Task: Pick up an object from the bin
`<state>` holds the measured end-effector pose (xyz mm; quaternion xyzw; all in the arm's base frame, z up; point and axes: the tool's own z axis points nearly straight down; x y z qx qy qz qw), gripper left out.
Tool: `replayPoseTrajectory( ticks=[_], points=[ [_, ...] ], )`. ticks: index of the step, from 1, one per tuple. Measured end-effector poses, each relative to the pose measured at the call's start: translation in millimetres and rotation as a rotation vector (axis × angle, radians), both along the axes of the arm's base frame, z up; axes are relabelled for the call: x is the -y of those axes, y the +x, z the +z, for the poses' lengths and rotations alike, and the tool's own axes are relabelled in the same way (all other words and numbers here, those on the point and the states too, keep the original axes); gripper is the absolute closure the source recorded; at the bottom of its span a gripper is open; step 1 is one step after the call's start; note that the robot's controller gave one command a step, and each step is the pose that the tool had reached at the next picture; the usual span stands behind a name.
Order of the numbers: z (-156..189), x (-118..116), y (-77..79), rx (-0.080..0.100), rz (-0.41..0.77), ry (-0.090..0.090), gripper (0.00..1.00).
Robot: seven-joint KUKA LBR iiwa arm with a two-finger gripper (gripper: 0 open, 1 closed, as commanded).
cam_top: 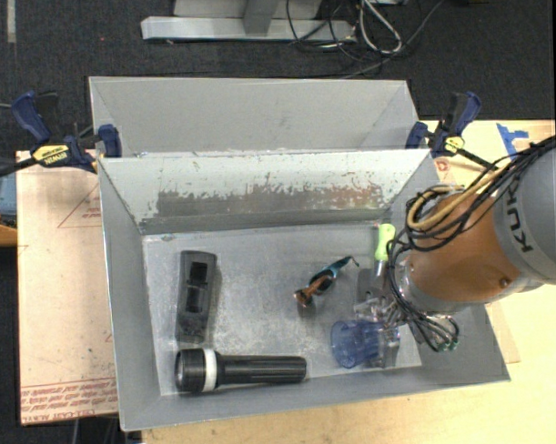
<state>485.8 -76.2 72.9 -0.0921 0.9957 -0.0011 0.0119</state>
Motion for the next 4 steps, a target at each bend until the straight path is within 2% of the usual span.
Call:
replayPoseTrajectory(
  ticks=[1, 2, 4],
  points=[
    [21, -1, -3.1, -0.012, 0.000, 0.003, 1.00],
    [58, 0, -0.4, -0.002, 0.000, 0.001, 1.00],
    [92, -1, 0.7, 0.002, 0.000, 0.001, 1.00]
  ],
)
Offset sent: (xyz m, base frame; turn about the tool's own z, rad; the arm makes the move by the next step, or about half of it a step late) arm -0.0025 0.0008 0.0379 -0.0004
